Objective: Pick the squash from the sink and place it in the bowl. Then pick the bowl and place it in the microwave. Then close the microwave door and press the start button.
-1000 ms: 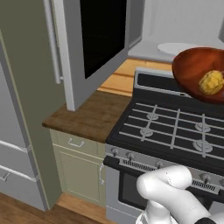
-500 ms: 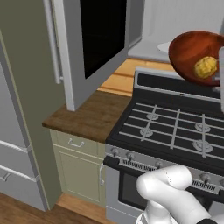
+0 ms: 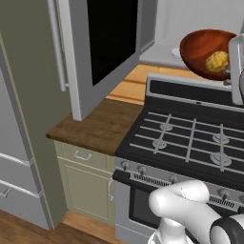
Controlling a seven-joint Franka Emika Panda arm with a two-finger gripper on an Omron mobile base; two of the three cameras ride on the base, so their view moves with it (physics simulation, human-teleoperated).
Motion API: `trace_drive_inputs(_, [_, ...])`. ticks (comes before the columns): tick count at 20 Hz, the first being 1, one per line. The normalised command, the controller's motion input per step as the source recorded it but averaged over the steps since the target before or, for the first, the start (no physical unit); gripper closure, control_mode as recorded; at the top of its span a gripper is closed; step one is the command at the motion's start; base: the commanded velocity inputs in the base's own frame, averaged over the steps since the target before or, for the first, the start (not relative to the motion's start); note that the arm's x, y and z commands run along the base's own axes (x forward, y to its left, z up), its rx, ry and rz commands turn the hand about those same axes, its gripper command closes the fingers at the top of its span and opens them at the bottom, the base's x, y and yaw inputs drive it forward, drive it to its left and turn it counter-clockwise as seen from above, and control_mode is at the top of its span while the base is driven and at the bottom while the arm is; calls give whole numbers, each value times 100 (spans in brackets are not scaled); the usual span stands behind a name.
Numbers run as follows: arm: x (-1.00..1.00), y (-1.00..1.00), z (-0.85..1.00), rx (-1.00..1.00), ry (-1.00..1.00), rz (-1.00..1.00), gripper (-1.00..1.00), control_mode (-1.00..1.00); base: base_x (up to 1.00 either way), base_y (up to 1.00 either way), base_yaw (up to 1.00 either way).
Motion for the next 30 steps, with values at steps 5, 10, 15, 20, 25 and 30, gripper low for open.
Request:
trace_drive_inputs(5, [73, -31, 0, 0, 0, -2, 100, -100, 0, 0, 0])
trace_drive_inputs(10, [71, -31, 0, 0, 0, -4, 100, -100, 0, 0, 0])
trace_drive_inputs(15, [61, -36, 0, 0, 0, -3, 100, -100, 0, 0, 0])
trace_drive_inputs(20, [56, -42, 0, 0, 0, 0, 100, -100, 0, 0, 0])
trace_drive_inputs(25, [57, -28, 0, 0, 0, 0, 100, -100, 0, 0, 0])
trace_drive_inputs(30, [57, -27, 0, 0, 0, 0, 100, -100, 0, 0, 0])
